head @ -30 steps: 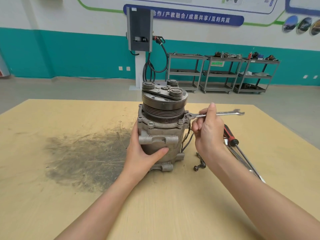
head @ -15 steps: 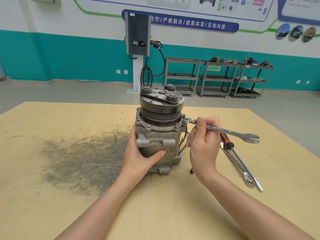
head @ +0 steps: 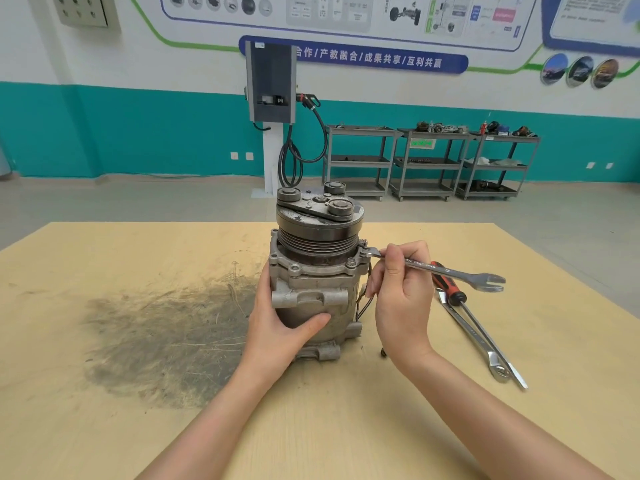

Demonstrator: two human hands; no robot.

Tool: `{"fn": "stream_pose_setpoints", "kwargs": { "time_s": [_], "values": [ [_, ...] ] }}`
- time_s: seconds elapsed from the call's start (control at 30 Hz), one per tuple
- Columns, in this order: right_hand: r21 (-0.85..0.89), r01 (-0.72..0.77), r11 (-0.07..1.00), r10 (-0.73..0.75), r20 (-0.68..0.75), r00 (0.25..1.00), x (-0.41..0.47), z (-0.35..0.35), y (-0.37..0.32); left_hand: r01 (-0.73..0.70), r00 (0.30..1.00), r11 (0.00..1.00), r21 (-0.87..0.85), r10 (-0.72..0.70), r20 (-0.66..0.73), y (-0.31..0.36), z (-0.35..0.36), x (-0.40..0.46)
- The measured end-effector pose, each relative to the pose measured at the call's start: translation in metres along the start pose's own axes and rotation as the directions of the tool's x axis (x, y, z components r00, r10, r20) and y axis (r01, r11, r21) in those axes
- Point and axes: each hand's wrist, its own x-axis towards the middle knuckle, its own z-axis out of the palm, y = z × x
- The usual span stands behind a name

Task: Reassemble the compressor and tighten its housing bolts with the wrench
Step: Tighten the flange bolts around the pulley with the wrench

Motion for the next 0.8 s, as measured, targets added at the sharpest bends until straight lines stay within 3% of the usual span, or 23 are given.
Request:
{"fn": "stream_pose_setpoints", "kwargs": {
  "time_s": [0.13,0.23,0.43,0.7,0.8],
  "values": [
    [0.135,-0.091,0.987,0.091,0.002,0.996,0.015,-0.008,-0.008,0.018,1.000,1.000,-0.009,-0.018,0.008,-0.001,-0.001,0.000],
    [0.201,-0.228,0.953,0.209,0.109,0.972,0.027,-0.013,-0.010,0.017,1.000,1.000,-0.009,-0.017,0.011,0.000,-0.002,-0.001],
    [0.182,-0.532,0.827,0.452,0.347,0.822,0.043,-0.013,-0.008,0.009,1.000,1.000,-0.030,-0.008,0.015,0.001,-0.002,-0.001],
    [0.087,-0.634,0.768,0.533,0.462,0.709,0.055,-0.021,-0.011,0.011,1.000,0.999,-0.038,-0.010,0.026,0.002,-0.003,-0.001],
    [0.117,-0.637,0.762,0.531,0.451,0.718,0.049,-0.022,-0.011,0.019,0.999,0.999,-0.035,-0.019,0.026,0.003,-0.003,-0.001]
  ]
}}
